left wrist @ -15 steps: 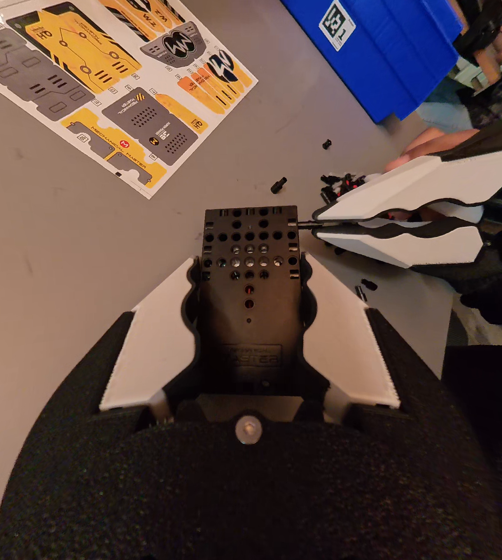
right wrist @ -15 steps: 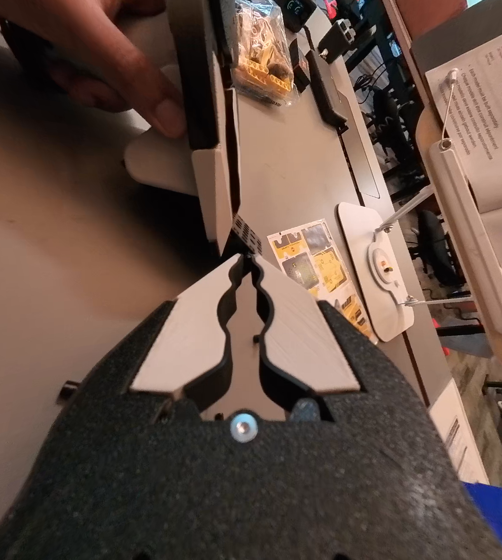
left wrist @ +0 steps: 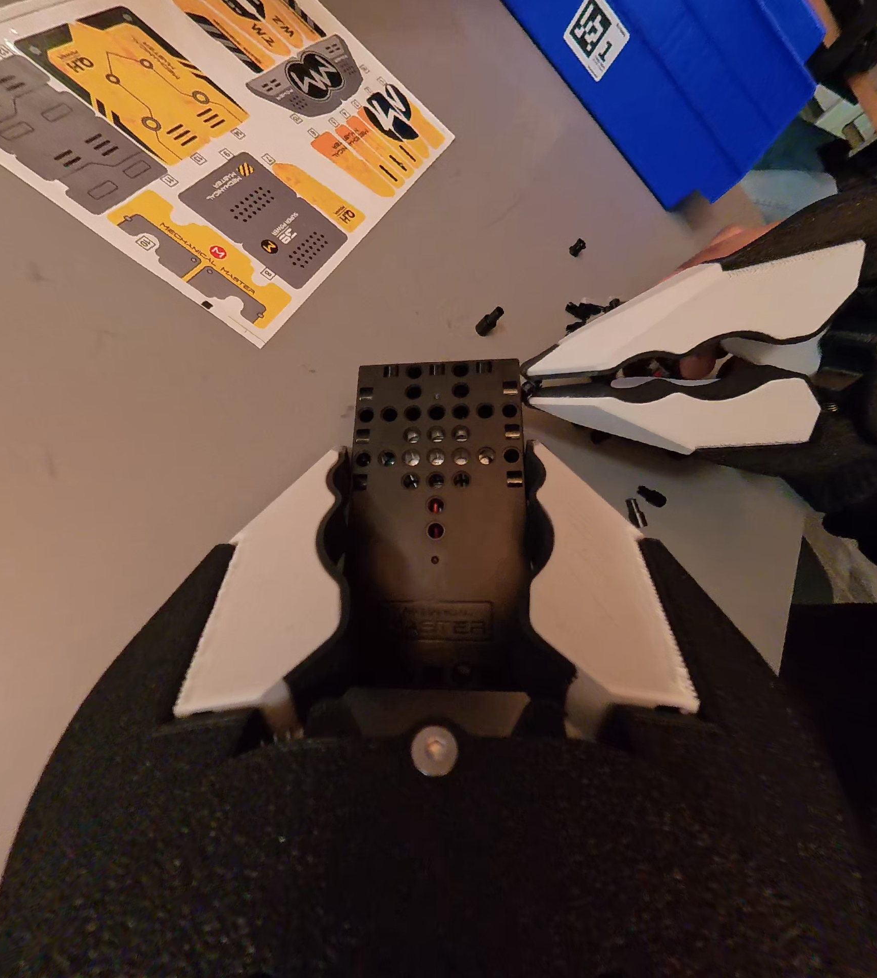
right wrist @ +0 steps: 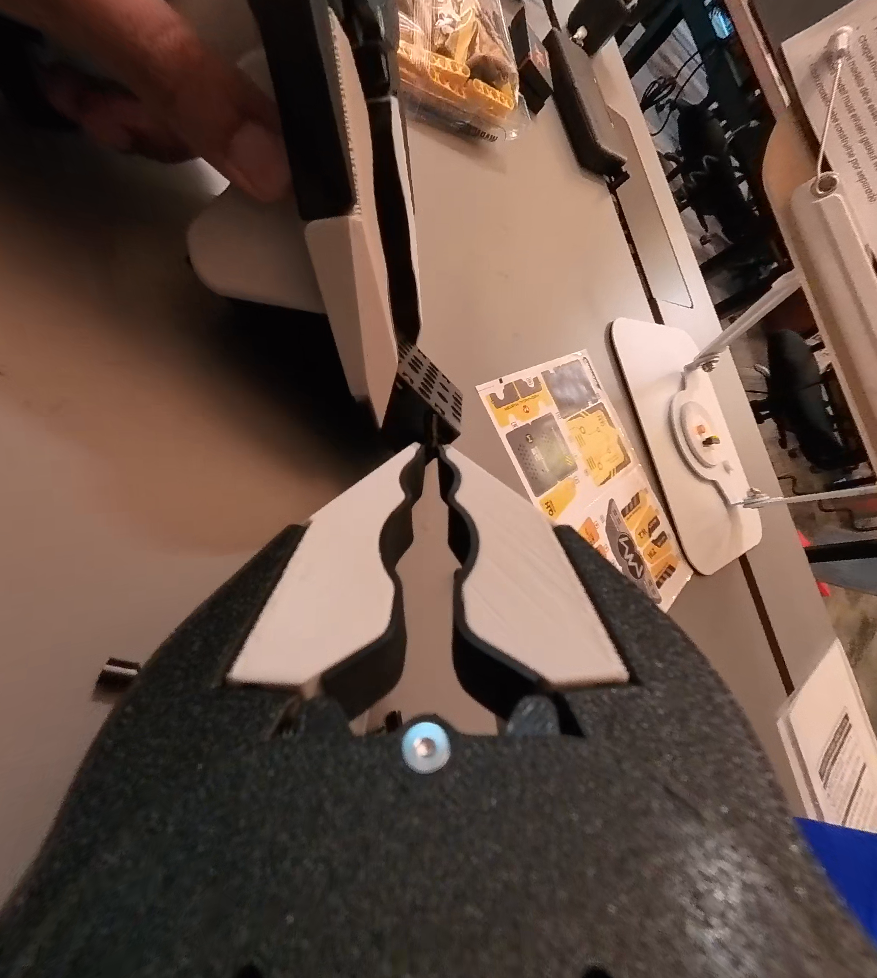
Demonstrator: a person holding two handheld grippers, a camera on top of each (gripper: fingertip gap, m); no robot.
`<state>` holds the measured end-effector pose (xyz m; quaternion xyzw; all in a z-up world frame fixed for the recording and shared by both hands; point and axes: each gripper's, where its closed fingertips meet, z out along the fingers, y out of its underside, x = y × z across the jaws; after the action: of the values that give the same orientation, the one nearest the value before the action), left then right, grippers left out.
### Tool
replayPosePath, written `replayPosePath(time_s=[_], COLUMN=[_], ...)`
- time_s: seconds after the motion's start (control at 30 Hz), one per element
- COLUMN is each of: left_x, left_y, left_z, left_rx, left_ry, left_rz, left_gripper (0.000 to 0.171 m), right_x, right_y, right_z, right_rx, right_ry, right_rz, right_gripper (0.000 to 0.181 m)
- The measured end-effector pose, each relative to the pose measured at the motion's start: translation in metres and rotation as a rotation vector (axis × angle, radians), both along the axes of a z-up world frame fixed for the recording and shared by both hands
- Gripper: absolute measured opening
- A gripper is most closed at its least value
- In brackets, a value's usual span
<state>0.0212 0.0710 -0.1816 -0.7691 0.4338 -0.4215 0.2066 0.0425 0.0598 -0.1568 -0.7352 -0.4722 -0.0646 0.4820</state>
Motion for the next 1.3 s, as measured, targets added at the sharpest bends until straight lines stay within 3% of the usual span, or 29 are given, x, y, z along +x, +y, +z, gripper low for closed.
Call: replayPosePath(time_s=[0.2,0.57,0.7,0.77,0.83,0.97,1.17,1.23,1.3], left_x=[-0.001,0.000,0.002,0.005,0.008,0.008,0.005,0.004,0.003], left_y=[-0.002,-0.009,-0.007,-0.010,-0.024,-0.045,-0.050,-0.052,-0.053], left_z=[-0.001,-0.008,0.007,0.026,0.048,0.069,0.085,0.087,0.087], left_rx=[0.030,0.233,0.271,0.287,0.227,-0.005,-0.206,-0.243,-0.263], left_ry=[0.001,0.103,0.031,-0.074,-0.218,-0.385,-0.521,-0.540,-0.545], left_rz=[-0.040,-0.095,-0.081,-0.089,-0.145,-0.234,-0.273,-0.286,-0.292], left_gripper=[0.066,0.066,0.066,0.065,0.061,0.025,0.014,0.004,0.003], right_x=[-0.002,0.002,0.003,0.002,-0.003,-0.011,-0.020,-0.021,-0.021], right_y=[-0.004,-0.013,-0.013,-0.013,-0.015,-0.022,-0.034,-0.035,-0.036], right_z=[-0.001,-0.002,0.006,0.012,0.019,0.036,0.056,0.058,0.060], right_rx=[-0.009,-0.099,-0.077,-0.046,-0.005,0.093,0.169,0.182,0.186], right_ry=[0.002,0.090,0.134,0.148,0.163,0.176,0.231,0.231,0.240], right_rz=[0.029,0.102,0.106,0.118,0.153,0.205,0.280,0.282,0.286], right_gripper=[0.004,0.004,0.004,0.004,0.005,0.005,0.004,0.004,0.004])
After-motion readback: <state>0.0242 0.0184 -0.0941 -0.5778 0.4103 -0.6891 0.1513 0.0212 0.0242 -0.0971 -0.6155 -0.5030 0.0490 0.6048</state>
